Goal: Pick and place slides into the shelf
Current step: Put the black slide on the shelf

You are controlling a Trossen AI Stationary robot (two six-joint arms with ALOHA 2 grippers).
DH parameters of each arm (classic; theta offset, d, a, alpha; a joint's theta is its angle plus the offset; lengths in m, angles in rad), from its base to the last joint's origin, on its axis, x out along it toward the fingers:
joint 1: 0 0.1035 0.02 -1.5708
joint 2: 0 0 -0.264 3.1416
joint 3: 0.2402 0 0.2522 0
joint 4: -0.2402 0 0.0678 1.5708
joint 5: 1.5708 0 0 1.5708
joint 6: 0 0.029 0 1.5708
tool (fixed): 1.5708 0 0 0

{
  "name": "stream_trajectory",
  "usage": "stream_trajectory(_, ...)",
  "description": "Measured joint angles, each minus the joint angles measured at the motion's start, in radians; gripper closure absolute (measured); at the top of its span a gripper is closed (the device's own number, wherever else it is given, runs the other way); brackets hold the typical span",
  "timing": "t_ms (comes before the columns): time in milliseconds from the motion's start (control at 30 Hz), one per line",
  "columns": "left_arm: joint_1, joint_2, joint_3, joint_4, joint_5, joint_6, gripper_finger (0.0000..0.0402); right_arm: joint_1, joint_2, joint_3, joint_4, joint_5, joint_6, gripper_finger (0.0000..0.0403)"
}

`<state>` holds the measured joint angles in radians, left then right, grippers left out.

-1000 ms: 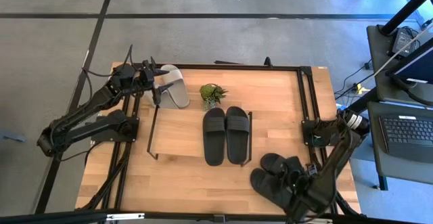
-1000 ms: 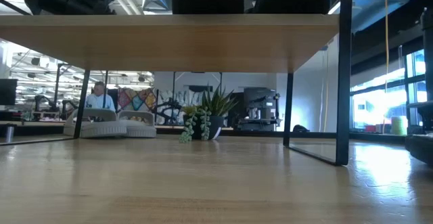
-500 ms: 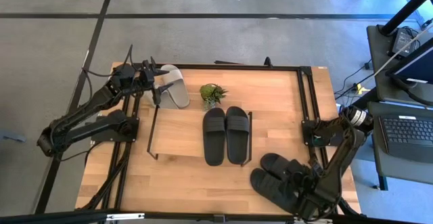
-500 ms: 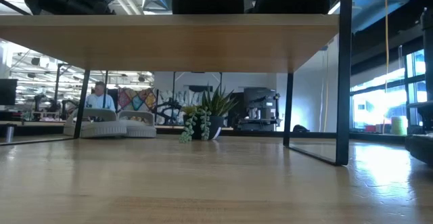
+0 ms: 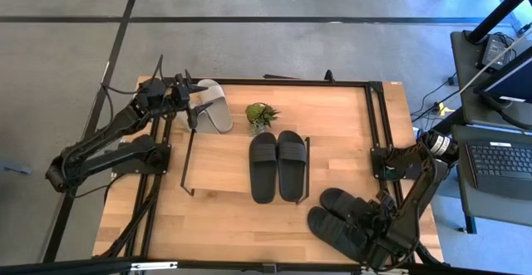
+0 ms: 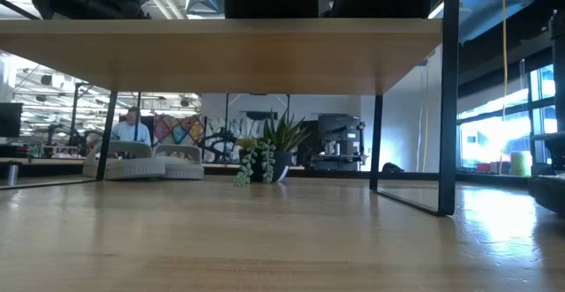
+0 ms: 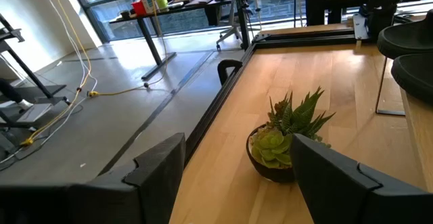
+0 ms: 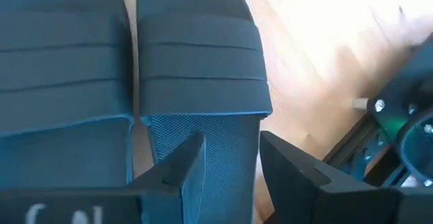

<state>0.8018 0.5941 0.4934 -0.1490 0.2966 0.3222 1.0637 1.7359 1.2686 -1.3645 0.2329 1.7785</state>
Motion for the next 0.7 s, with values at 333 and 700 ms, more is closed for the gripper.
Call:
stream_trajectory(333, 0.0, 0.0, -0.001, 0.0, 0.0, 0.0, 0.0144, 0.009, 0.012, 0.0, 0.011, 0.001, -0.436, 0.0261)
stream_trajectory(700, 0.0, 0.0, -0.001, 0.0, 0.0, -0.001, 0.0144, 0.009, 0.121, 0.0, -0.036, 0.02, -0.691, 0.0284)
